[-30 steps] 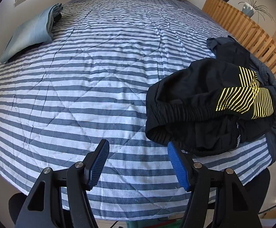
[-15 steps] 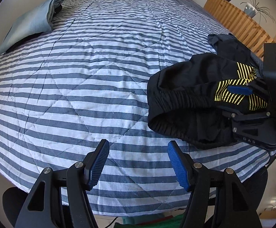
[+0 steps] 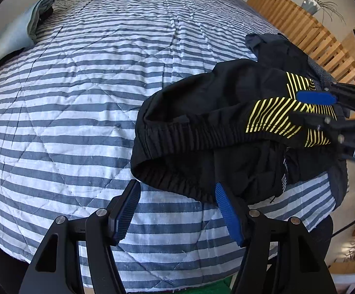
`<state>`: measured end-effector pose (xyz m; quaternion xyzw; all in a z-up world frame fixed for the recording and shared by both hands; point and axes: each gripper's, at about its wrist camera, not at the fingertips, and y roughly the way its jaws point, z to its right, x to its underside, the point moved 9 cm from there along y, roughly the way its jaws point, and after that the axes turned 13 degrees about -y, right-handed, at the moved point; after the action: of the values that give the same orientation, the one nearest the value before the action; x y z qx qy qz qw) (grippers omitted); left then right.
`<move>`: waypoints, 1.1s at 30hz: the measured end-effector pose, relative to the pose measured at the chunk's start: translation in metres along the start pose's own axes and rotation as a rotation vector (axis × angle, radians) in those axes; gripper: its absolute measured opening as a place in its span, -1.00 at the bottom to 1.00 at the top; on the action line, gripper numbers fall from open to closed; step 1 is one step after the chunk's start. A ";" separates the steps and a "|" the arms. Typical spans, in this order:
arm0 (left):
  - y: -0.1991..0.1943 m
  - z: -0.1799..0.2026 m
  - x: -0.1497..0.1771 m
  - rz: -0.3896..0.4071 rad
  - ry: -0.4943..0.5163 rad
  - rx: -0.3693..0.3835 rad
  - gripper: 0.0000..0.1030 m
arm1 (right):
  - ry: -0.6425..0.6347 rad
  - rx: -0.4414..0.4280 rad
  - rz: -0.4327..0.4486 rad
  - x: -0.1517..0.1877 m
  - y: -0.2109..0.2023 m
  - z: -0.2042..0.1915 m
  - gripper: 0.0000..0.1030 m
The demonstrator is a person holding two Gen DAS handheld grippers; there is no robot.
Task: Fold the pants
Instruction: 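Lift the black pants with the right gripper while the left gripper approaches the waistband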
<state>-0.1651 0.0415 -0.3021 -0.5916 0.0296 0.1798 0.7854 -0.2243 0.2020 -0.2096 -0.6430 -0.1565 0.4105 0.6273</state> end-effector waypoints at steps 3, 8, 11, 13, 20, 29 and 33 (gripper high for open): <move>0.002 -0.005 0.007 -0.030 -0.037 0.020 0.31 | -0.157 0.025 -0.067 0.008 0.019 -0.034 -0.18; 0.004 -0.009 0.015 -0.045 -0.050 0.024 0.31 | -0.262 0.113 -0.150 0.016 0.059 -0.043 -0.08; 0.005 -0.009 0.014 -0.045 -0.054 0.023 0.31 | -0.233 0.140 -0.181 0.018 0.074 -0.032 -0.20; 0.006 -0.009 0.012 -0.047 -0.062 0.028 0.31 | -0.164 0.128 -0.163 0.014 0.069 -0.021 -0.78; 0.015 0.006 0.006 -0.067 -0.068 0.049 0.33 | 0.249 -0.007 0.053 0.006 0.008 0.042 -0.86; 0.039 0.050 -0.010 -0.070 -0.046 0.048 0.44 | 0.533 0.034 0.178 0.031 -0.041 0.119 -0.88; 0.043 0.060 -0.013 -0.034 0.026 -0.012 -0.45 | 0.566 0.063 0.188 0.047 -0.053 0.127 -0.88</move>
<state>-0.2009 0.1048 -0.3202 -0.5992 0.0289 0.1588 0.7842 -0.2713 0.3307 -0.1602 -0.7238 0.0976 0.2760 0.6248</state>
